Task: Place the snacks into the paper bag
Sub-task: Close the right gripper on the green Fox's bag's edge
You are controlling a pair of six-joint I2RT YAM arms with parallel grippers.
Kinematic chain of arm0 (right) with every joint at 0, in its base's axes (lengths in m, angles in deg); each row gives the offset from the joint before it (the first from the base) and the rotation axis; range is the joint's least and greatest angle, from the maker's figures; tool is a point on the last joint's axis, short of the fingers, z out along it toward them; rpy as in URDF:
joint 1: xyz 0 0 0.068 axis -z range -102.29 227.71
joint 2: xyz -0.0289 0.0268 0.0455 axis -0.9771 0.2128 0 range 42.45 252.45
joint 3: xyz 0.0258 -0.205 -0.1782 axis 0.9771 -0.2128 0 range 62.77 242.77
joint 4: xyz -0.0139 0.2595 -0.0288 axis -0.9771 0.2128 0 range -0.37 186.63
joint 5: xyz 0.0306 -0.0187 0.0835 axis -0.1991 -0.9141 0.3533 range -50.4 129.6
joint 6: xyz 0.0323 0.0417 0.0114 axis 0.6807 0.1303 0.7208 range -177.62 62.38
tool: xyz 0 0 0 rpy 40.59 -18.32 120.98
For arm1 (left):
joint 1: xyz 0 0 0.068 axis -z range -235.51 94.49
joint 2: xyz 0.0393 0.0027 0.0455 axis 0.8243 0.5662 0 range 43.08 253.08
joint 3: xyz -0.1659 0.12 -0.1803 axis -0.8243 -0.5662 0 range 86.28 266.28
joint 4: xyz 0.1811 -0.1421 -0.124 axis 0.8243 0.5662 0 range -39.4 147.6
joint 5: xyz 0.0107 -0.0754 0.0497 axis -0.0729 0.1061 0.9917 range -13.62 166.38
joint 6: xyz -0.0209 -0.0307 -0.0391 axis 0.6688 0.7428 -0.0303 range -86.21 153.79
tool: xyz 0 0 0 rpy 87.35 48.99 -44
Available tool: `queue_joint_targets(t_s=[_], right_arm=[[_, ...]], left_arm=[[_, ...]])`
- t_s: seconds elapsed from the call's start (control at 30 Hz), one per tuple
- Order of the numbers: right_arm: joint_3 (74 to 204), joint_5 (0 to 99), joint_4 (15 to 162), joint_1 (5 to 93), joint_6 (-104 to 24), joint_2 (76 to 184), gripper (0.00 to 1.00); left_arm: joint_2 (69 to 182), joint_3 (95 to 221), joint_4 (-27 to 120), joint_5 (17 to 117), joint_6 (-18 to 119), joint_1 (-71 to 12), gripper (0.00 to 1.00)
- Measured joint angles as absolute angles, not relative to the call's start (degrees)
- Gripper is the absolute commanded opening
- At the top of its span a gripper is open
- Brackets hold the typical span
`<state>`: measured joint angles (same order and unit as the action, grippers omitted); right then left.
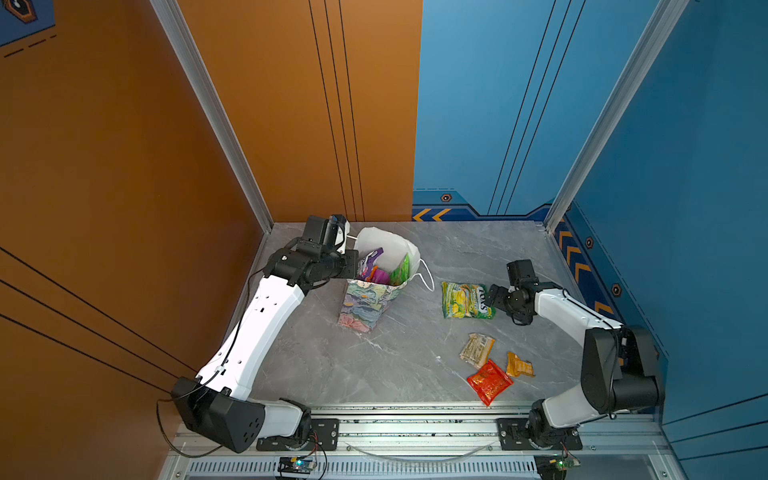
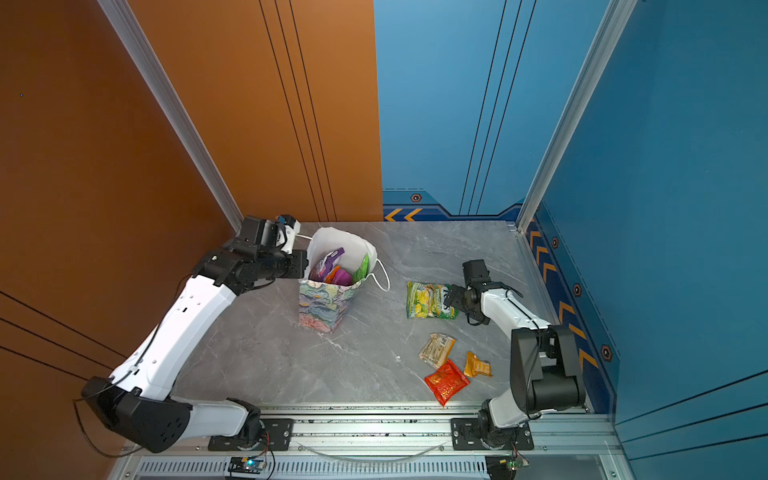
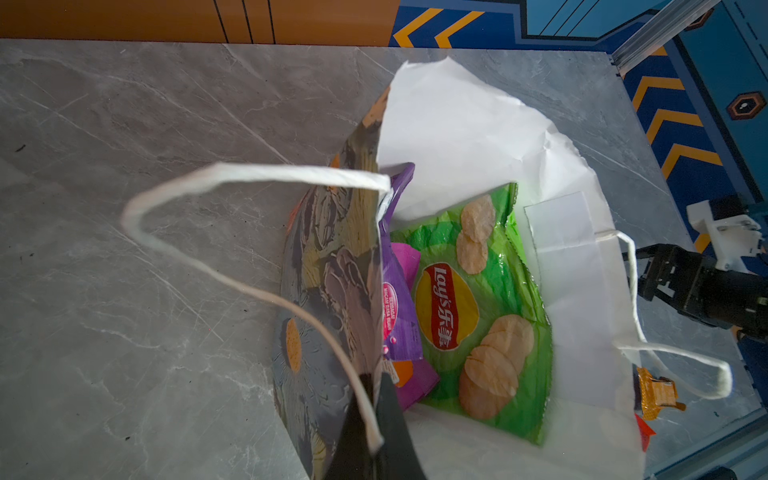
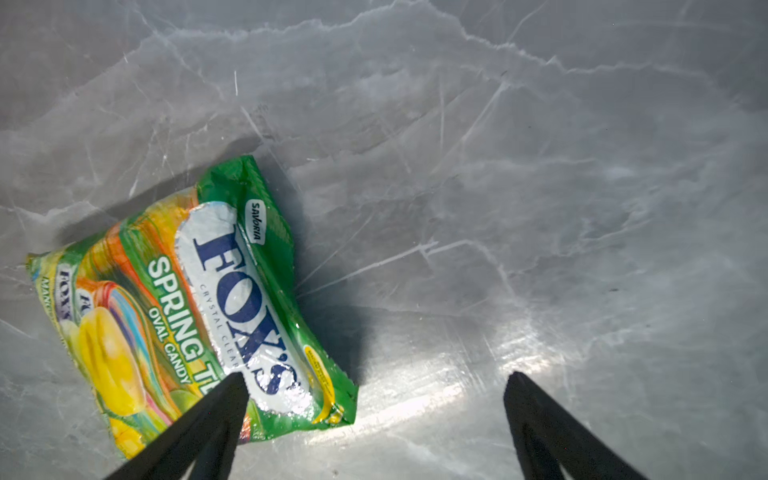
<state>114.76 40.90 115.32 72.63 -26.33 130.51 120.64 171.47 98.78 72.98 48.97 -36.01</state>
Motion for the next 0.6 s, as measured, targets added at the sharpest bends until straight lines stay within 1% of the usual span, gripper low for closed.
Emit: queue_joint_targets(t_s=[0.33, 0.6], right_arm=[[116.05, 48.57, 114.25, 72.28, -27.51, 136.87, 0.81], [121.16, 51.26, 113.79, 69.88, -29.78, 142.42, 0.54]], left_arm=[[120.64, 171.47, 98.78, 72.96, 48.97, -36.01, 0.04], [120.64, 171.47, 98.80, 72.96, 48.97, -36.01, 0.04]])
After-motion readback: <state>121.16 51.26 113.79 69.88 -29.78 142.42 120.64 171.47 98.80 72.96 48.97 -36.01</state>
